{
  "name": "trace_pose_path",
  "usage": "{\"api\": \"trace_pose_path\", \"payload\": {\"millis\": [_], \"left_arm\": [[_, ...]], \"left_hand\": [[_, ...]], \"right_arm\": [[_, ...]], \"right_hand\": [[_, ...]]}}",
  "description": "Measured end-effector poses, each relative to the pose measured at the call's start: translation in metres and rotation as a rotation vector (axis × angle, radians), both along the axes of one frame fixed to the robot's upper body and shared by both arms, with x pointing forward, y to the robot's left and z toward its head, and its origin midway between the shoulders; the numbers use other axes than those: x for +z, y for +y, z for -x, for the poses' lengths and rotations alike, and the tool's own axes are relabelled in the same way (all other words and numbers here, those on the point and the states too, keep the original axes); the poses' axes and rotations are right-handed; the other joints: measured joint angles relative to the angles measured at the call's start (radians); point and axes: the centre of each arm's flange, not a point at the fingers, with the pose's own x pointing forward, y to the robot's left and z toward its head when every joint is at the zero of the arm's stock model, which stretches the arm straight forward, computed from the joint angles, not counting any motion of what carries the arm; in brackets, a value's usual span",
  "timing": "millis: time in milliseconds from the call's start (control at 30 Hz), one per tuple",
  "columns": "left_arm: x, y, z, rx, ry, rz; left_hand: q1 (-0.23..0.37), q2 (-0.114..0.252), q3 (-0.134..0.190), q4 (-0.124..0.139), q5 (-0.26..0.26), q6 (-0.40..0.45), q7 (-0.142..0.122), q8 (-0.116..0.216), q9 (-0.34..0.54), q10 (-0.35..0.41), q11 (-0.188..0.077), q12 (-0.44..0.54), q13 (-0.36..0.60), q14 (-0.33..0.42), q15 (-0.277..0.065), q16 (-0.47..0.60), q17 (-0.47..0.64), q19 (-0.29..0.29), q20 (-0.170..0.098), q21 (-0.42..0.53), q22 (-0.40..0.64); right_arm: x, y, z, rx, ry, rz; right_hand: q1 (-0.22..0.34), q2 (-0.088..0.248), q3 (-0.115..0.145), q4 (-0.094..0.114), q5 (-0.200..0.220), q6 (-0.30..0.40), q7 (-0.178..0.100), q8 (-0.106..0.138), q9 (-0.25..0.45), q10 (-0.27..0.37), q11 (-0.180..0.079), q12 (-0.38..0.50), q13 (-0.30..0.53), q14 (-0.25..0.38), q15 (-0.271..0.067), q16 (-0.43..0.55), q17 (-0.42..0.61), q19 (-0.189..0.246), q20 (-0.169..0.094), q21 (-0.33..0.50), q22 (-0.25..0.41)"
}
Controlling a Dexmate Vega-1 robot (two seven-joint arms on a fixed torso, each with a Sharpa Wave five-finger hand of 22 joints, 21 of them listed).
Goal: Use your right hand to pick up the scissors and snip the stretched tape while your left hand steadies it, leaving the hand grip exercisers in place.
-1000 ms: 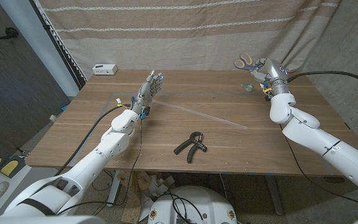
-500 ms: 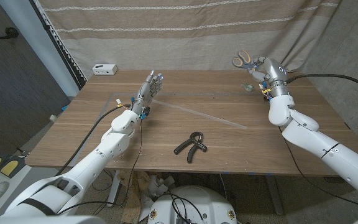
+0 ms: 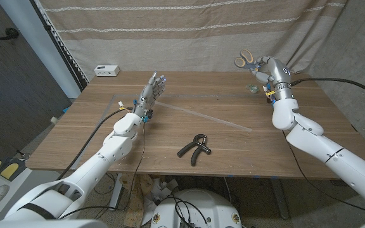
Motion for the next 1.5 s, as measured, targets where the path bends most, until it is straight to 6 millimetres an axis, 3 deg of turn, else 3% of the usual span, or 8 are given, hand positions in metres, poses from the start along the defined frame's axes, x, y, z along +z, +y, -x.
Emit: {"api": "trace_pose_path", "payload": {"millis": [1500], "left_arm": [[0.001,-0.002,0.002,-0.005,-0.001,-0.004]], "left_hand": [[0.000,0.000,0.000,0.000,0.000,0.000,0.000,0.000,0.000,0.002,0.002,0.000,0.000,0.000,0.000,0.000,0.000,0.000,0.000,0.000,0.000]], "right_arm": [[-0.004,0.011,0.009,0.121,-0.086,-0.027]], "right_hand": [[0.012,-0.012,-0.018,0.004,0.003,0.019,-0.019,-0.008,-0.028,0.011,-0.011,0.000,0.000,0.009,-0.004,0.015,0.019,0.009,-0.012,0.001,0.000]]}}
